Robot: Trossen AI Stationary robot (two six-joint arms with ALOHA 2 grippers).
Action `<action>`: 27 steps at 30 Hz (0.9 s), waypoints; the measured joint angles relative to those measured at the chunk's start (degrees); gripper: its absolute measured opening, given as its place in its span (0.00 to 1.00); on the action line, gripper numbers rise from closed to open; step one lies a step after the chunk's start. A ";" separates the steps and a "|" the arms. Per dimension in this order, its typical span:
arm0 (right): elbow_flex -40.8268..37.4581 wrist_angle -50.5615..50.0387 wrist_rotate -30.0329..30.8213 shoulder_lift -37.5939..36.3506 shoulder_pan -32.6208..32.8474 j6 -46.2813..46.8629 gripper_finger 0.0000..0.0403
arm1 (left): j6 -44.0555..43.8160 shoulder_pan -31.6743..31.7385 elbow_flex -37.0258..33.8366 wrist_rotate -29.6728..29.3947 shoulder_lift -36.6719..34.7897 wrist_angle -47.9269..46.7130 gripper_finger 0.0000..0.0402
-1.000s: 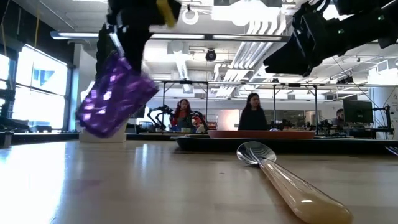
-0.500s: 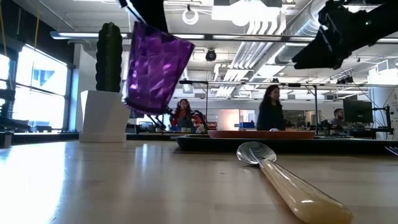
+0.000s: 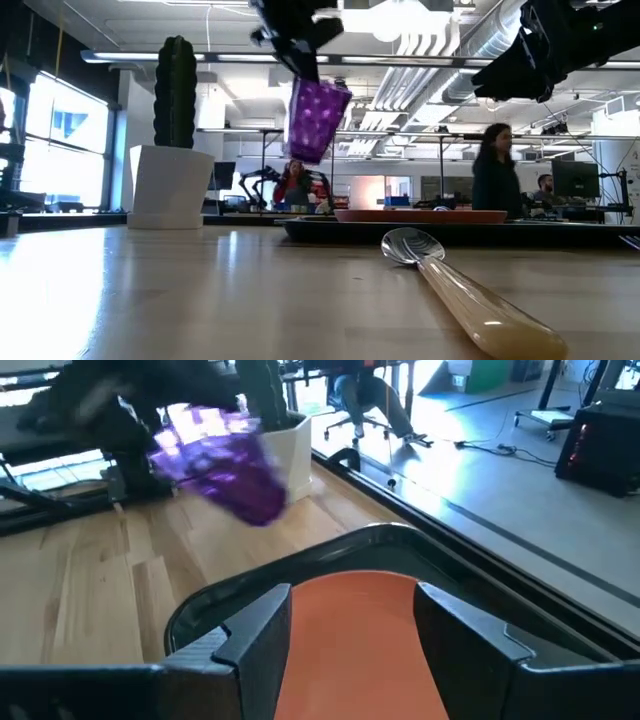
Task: Pick and place plate/cup/fork/spoon on tray
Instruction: Put the violet cup on the black tray to the top left of the orange plate
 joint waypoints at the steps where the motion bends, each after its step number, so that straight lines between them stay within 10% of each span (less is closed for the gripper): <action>1: 0.00 -0.14 -0.03 0.22 0.00 0.01 0.51 | 1.17 2.72 -0.01 2.94 0.16 1.58 0.02; 17: -0.02 -11.24 10.22 0.87 -0.02 3.62 0.51 | 1.92 23.86 -20.84 25.52 1.32 45.40 0.02; 27: -0.04 -11.54 9.91 0.98 0.00 4.37 0.51 | -5.06 28.23 -21.32 28.07 3.75 44.12 0.02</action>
